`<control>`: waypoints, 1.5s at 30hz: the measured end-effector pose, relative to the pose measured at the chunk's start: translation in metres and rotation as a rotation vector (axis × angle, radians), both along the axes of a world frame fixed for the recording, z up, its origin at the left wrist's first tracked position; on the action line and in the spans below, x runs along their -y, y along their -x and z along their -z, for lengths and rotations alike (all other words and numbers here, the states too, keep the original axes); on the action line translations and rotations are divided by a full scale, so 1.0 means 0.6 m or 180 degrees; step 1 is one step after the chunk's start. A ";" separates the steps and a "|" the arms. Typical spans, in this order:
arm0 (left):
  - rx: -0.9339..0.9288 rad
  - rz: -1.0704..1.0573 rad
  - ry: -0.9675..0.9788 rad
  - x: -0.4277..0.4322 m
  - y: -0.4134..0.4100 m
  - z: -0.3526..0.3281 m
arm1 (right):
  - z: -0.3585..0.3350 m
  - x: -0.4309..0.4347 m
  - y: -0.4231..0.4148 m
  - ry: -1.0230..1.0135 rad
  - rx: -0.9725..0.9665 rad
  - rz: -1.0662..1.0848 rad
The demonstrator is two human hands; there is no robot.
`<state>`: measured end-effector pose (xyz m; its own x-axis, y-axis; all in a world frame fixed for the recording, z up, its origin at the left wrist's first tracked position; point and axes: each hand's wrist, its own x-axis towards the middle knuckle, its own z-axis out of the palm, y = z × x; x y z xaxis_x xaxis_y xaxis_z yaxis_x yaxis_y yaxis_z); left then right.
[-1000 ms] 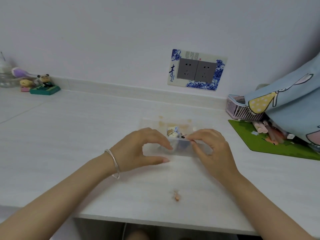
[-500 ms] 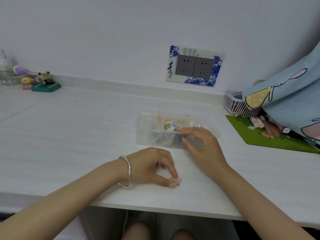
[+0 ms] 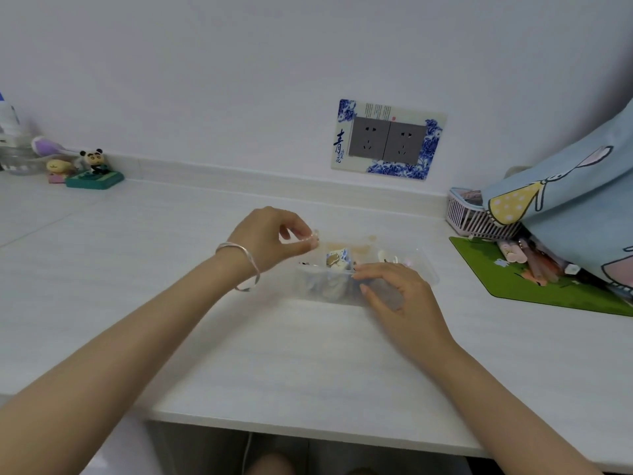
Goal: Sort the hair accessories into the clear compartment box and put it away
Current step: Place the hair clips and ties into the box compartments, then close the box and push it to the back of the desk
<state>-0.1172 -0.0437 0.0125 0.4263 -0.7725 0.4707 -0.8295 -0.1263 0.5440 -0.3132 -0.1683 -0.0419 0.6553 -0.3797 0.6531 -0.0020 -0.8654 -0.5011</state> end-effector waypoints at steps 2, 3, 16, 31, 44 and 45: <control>0.0039 -0.0045 -0.0278 0.018 -0.008 0.010 | 0.001 0.002 0.001 0.0012 -0.0007 -0.0009; -0.0002 -0.0064 -0.0308 0.024 -0.011 0.014 | 0.002 0.002 0.001 0.0026 -0.0020 -0.0006; -0.2394 -0.0712 -0.0490 0.052 -0.050 0.030 | -0.091 0.107 -0.021 -0.1998 -0.0325 0.0690; -0.3178 0.0091 0.0658 0.073 -0.072 0.045 | -0.046 0.180 -0.045 -0.3168 -0.0055 0.0257; -0.2322 0.0243 0.1316 0.039 -0.040 0.007 | -0.081 0.133 -0.023 -0.1948 0.0752 0.0000; -0.2209 0.0270 0.1288 0.034 -0.036 0.005 | -0.080 0.131 -0.018 -0.1818 0.0717 0.0013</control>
